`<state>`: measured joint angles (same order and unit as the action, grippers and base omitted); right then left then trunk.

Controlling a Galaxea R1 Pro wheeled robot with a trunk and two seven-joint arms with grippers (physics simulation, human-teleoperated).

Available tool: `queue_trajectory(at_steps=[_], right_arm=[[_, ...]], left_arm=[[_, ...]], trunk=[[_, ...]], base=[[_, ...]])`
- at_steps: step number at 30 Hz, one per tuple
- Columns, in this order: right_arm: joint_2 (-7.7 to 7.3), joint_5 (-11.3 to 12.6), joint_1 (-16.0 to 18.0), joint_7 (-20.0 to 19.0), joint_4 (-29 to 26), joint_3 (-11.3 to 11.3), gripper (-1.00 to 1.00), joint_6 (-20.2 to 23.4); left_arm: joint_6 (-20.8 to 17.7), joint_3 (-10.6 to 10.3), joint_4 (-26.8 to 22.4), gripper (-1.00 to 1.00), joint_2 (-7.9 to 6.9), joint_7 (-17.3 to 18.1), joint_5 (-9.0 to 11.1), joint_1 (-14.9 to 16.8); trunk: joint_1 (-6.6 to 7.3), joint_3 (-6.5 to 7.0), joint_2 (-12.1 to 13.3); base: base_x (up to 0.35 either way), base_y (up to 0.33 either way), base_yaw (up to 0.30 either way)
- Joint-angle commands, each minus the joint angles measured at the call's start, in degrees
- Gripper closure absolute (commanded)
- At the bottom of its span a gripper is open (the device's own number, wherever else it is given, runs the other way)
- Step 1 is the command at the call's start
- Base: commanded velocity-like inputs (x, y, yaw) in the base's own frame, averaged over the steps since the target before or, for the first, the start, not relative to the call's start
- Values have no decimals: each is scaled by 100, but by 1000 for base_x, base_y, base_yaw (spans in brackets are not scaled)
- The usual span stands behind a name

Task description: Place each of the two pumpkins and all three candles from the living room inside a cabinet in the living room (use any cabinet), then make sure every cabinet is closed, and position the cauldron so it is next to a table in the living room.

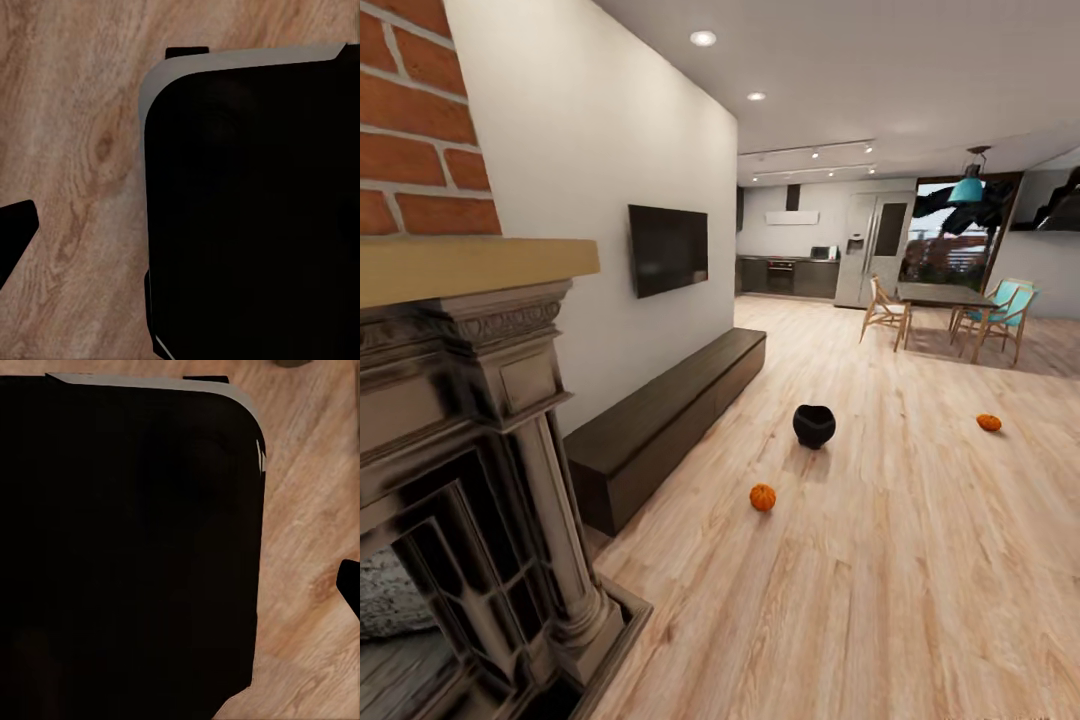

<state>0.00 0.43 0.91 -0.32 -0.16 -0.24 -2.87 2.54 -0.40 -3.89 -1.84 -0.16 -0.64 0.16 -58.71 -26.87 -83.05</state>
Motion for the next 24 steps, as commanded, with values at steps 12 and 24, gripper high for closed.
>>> queue_trajectory(at_steps=[12,24], right_arm=[[0,8,5,-3,8,-2,-100,-25],[0,10,5,-3,8,-2,-100,-30]], left_arm=[[19,-4,2,-100,-1,-2,-7,2],[19,-4,2,-100,-1,-2,-7,2]], trunk=[[-2,-30,-3],[-2,-72,-3]], base=[[35,63,-265],[132,209,-250]])
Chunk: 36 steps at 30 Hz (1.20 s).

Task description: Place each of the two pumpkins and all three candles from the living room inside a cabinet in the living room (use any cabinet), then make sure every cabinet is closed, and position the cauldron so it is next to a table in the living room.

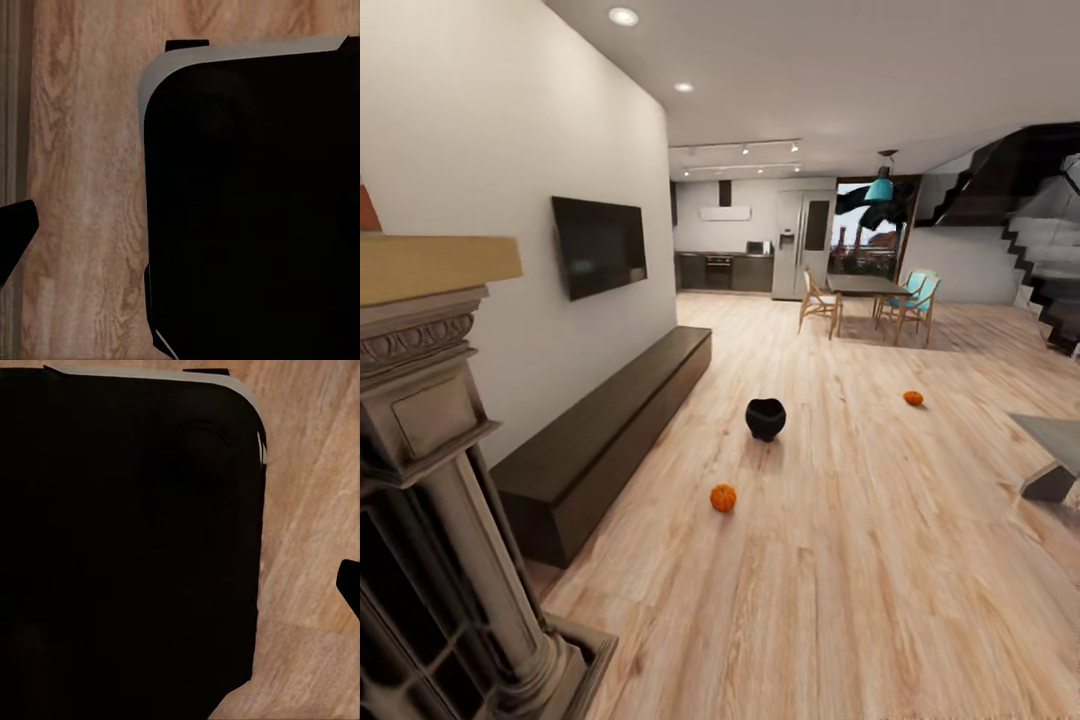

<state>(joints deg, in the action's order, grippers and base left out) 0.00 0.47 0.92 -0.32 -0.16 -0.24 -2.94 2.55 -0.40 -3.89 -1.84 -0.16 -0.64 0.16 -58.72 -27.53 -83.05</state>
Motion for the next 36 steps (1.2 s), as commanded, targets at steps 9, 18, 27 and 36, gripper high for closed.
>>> queue_trajectory(at_steps=[9,18,27,36], right_arm=[[0,3,5,-3,7,-3,-100,-22],[0,4,5,-3,7,-3,-100,-24],[0,-3,5,-3,7,-3,-100,-159],[0,-3,5,-3,7,4,-100,-180]], left_arm=[[25,-4,2,-100,-1,-2,-7,2],[22,-4,2,-100,1,-2,-7,2],[23,-4,2,-100,8,-2,-7,2],[23,-4,2,-100,8,-2,-7,2]], trunk=[[-1,-15,-3],[-1,-15,-3],[-1,-15,-3],[-1,-15,-3]], base=[[96,79,-74],[40,158,-152],[129,68,-114],[282,51,-68]])
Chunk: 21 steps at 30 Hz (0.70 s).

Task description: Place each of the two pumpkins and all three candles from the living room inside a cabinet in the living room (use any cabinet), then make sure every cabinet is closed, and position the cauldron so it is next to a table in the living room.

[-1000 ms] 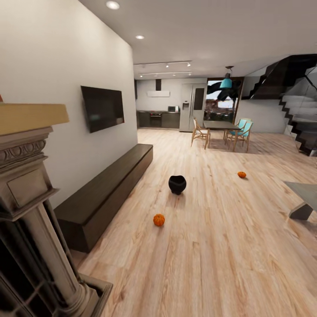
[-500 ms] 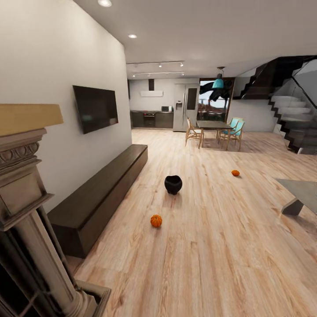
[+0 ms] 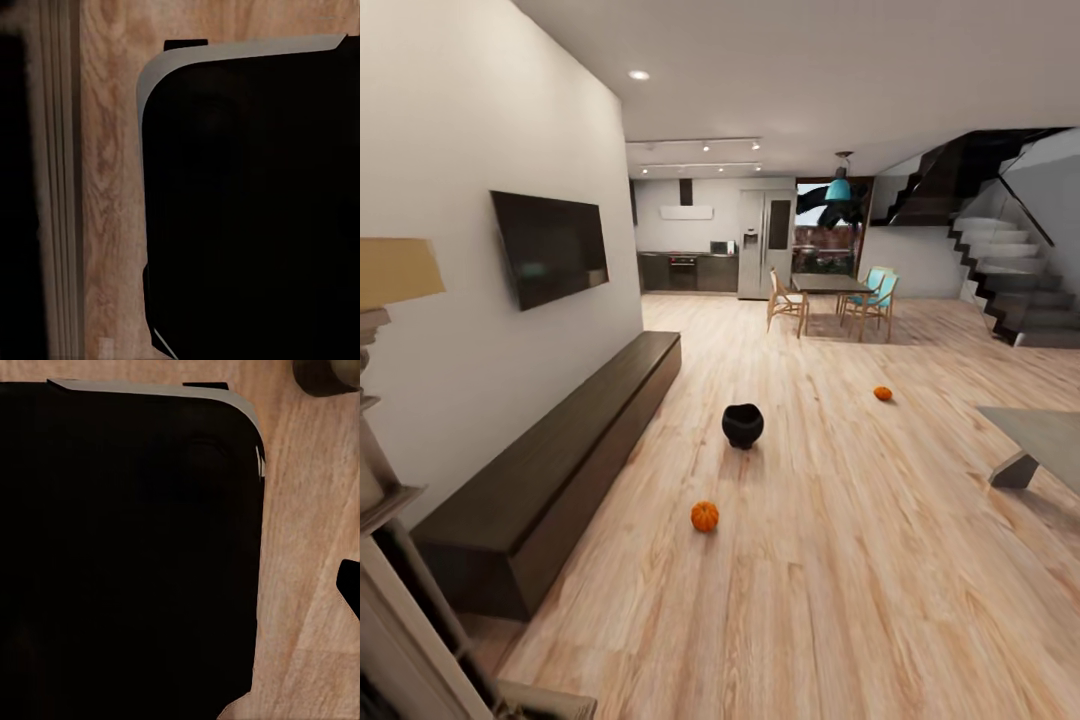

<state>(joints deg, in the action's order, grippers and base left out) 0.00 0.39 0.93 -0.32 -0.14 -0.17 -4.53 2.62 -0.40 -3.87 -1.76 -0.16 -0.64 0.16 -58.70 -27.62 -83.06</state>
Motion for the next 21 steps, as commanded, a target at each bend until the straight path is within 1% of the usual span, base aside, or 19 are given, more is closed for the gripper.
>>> queue_trajectory(at_steps=[1,7,13,21], right_arm=[[0,5,3,-3,6,-2,-100,-21],[0,5,3,-3,6,-1,-100,-21],[0,5,3,-3,6,-3,-100,-21],[0,5,4,-3,6,-1,-100,-21]], left_arm=[[17,-4,1,-100,0,-2,-7,2],[17,-4,1,-100,0,-2,-7,2],[18,-4,1,-100,0,-2,-7,2],[19,-4,1,-100,7,-2,-7,2]], trunk=[[-3,-5,-2],[-3,-5,-2],[-3,-5,-2],[-3,-5,-2]], base=[[291,105,-3],[292,117,-2],[288,129,-50],[284,-4,-17]])
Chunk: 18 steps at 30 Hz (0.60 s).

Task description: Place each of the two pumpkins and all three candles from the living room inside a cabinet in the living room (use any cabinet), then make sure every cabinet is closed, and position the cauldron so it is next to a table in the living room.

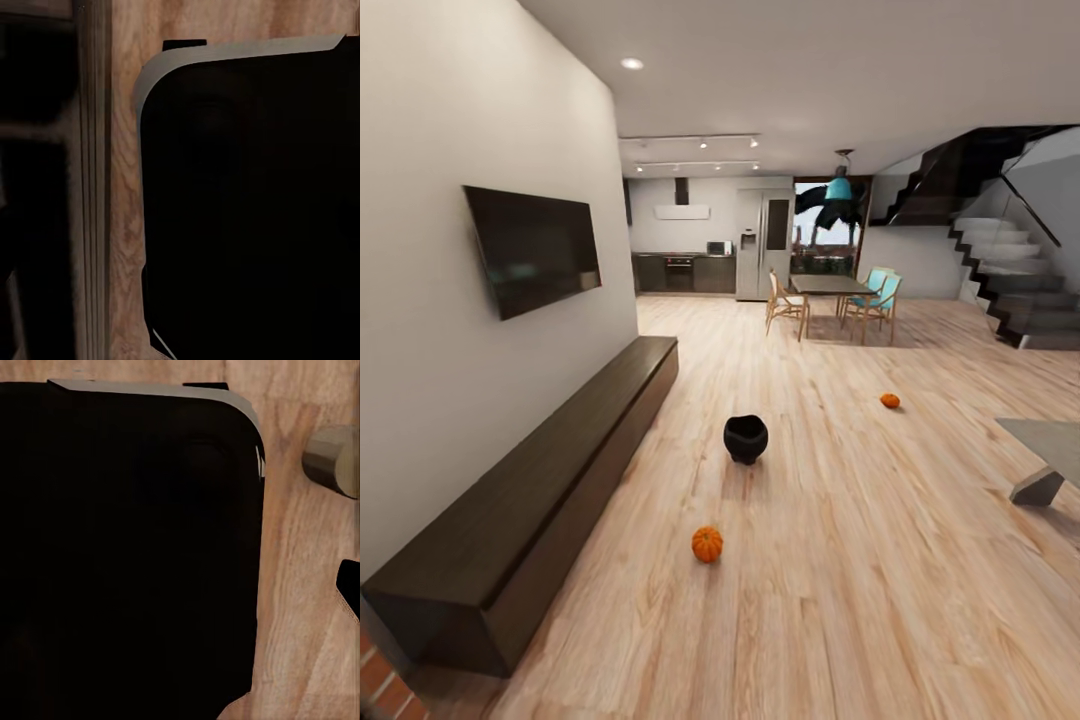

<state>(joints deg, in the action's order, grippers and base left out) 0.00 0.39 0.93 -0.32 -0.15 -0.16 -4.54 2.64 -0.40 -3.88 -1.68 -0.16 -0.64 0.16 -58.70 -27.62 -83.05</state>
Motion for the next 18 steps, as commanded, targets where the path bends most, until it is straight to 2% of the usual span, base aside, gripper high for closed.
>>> queue_trajectory(at_steps=[1,6,14,18], right_arm=[[0,4,4,-3,6,-2,-100,-20],[0,4,3,-3,6,-8,-100,-20],[0,4,3,-3,6,-8,-100,-20],[0,4,3,-3,6,-9,-100,-20]], left_arm=[[17,-4,1,-100,-2,-2,-7,2],[18,-4,1,-100,-5,-2,-7,2],[16,-4,1,-100,-6,-2,-7,2],[16,-4,1,-100,-1,-2,-7,2]], trunk=[[-3,-5,-2],[-3,-5,-2],[-3,-5,-2],[-3,-5,-2]], base=[[284,-18,-128],[284,-6,-194],[284,0,-46],[284,0,-165]])
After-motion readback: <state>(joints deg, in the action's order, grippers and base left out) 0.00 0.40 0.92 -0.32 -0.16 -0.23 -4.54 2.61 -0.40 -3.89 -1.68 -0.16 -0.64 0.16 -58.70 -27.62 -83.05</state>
